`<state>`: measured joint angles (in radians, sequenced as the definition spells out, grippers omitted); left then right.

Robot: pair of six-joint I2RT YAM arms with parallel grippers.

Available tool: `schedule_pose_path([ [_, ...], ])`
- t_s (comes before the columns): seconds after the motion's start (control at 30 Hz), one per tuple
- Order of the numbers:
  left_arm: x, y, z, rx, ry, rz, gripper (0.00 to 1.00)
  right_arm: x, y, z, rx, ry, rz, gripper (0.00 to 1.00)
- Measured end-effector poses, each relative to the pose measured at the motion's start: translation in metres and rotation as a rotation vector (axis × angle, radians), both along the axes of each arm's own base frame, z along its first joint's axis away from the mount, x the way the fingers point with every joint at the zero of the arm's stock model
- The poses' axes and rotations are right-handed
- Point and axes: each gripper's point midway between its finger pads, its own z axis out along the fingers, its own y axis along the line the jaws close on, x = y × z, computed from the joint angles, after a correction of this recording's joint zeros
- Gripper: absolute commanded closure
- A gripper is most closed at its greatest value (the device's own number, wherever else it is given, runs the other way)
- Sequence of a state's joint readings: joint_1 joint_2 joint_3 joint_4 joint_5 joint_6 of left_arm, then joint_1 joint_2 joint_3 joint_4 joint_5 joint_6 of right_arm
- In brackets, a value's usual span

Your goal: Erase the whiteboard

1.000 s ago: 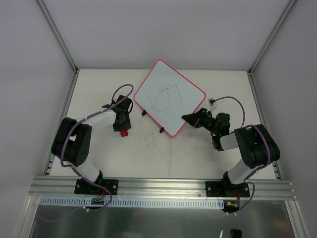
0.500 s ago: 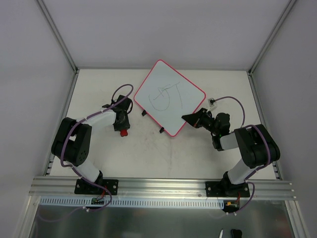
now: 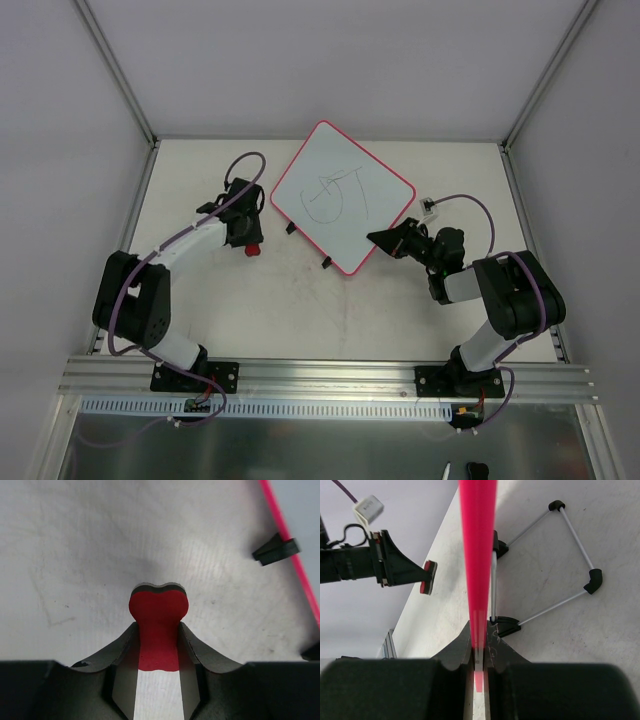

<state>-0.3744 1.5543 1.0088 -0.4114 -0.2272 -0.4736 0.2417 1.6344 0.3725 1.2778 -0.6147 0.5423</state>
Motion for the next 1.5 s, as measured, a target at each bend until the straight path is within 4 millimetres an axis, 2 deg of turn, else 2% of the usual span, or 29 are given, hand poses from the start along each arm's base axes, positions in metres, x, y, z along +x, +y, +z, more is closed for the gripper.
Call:
schedule_pose_path([
  [0.17,0.022,-0.017,0.035,-0.07,-0.117,-0.062,0.85,0.0,0.0,0.0,0.0,0.0,0.0,1.0],
  [0.47,0.05,-0.047,0.058,-0.166,-0.207,-0.175,0.89,0.0,0.0,0.0,0.001,0.0,0.002,1.0],
  [0.53,0.057,-0.053,0.062,-0.176,-0.229,-0.194,0.94,0.0,0.001,0.001,0.001,-0.001,0.004,1.0],
  [0.63,0.068,-0.063,0.066,-0.192,-0.256,-0.233,0.95,0.0,0.001,0.001,0.003,0.001,0.005,1.0],
  [0.73,0.082,-0.071,0.066,-0.198,-0.279,-0.259,0.95,0.0,0.001,0.001,0.004,0.001,0.005,1.0],
  [0.93,0.107,-0.087,0.049,-0.218,-0.269,-0.289,0.95,0.0,0.001,0.001,0.004,0.001,0.006,1.0],
  [1.1,0.119,-0.097,0.04,-0.24,-0.265,-0.308,0.95,0.0,0.001,0.002,0.004,0.001,0.007,1.0],
  [1.5,0.144,-0.11,0.041,-0.26,-0.337,-0.336,0.94,0.0,0.002,0.003,0.005,-0.002,0.011,1.0],
])
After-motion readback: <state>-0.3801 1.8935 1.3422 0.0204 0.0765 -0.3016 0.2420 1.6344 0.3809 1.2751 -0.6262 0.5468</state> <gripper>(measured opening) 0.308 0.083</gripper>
